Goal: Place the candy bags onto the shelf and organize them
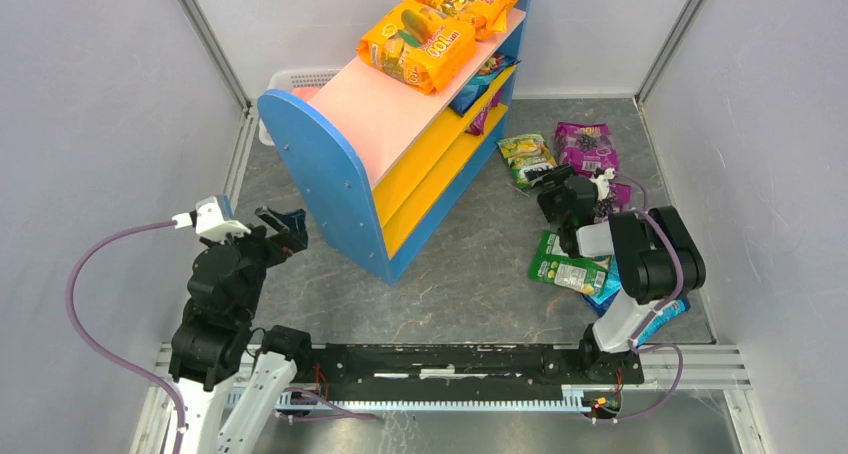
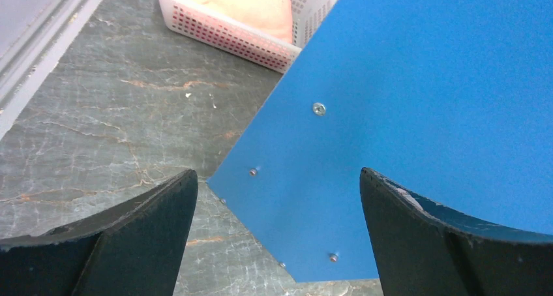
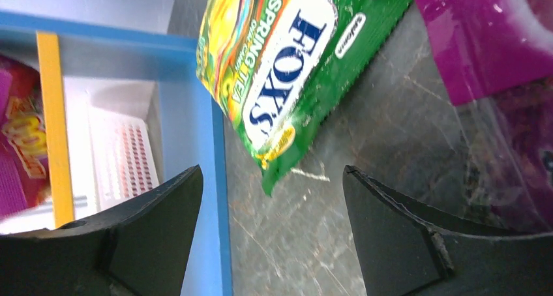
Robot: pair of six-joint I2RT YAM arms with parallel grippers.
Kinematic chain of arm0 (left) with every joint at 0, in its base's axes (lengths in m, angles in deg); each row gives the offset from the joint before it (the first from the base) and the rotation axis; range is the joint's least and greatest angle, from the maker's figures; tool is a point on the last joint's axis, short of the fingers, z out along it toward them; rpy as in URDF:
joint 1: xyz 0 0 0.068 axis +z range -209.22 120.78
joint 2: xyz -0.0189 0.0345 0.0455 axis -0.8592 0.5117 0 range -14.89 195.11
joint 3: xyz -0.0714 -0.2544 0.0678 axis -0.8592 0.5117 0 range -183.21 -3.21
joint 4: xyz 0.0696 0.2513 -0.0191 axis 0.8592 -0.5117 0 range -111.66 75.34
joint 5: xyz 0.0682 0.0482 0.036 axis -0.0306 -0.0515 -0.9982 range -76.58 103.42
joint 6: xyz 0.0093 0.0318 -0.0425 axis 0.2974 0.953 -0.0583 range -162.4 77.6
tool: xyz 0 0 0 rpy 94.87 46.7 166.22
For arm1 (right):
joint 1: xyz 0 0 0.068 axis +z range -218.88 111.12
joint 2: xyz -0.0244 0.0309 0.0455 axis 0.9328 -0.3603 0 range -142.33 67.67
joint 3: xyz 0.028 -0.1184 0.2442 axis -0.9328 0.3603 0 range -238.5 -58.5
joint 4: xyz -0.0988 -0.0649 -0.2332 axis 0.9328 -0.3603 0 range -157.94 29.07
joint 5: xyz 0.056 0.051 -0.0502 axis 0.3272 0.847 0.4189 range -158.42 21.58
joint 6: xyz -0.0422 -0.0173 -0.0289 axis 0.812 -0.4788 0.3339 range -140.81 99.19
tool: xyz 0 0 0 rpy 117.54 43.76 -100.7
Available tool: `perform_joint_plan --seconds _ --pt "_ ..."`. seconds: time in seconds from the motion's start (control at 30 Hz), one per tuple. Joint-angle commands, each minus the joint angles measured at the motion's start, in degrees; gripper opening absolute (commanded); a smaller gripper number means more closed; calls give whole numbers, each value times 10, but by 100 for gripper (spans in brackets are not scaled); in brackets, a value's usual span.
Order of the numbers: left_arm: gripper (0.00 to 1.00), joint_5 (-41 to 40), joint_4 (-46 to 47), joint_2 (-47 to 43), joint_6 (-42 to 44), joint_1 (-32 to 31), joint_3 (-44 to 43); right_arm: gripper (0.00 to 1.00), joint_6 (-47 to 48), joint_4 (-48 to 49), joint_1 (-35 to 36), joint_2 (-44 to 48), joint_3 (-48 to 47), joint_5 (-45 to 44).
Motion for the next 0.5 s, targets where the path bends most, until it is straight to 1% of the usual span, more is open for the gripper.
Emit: perform_joint_plan --seconds 0.0,0.17,0.23,0.37,0.47 --pt "100 -52 2 -38 6 -1 13 85 -67 61 -2 -46 -35 -61" --pt "100 -64 17 -65 13 14 21 84 -106 84 -1 -105 -65 -67" --pt "100 -54 16 -64 17 25 24 83 -121 101 0 -122 -70 -70" --pt "100 -42 16 -52 18 36 26 80 -150 90 1 -140 -78 -88" --pt "100 -42 17 -50 18 39 26 78 -148 65 3 -146 -91 -107"
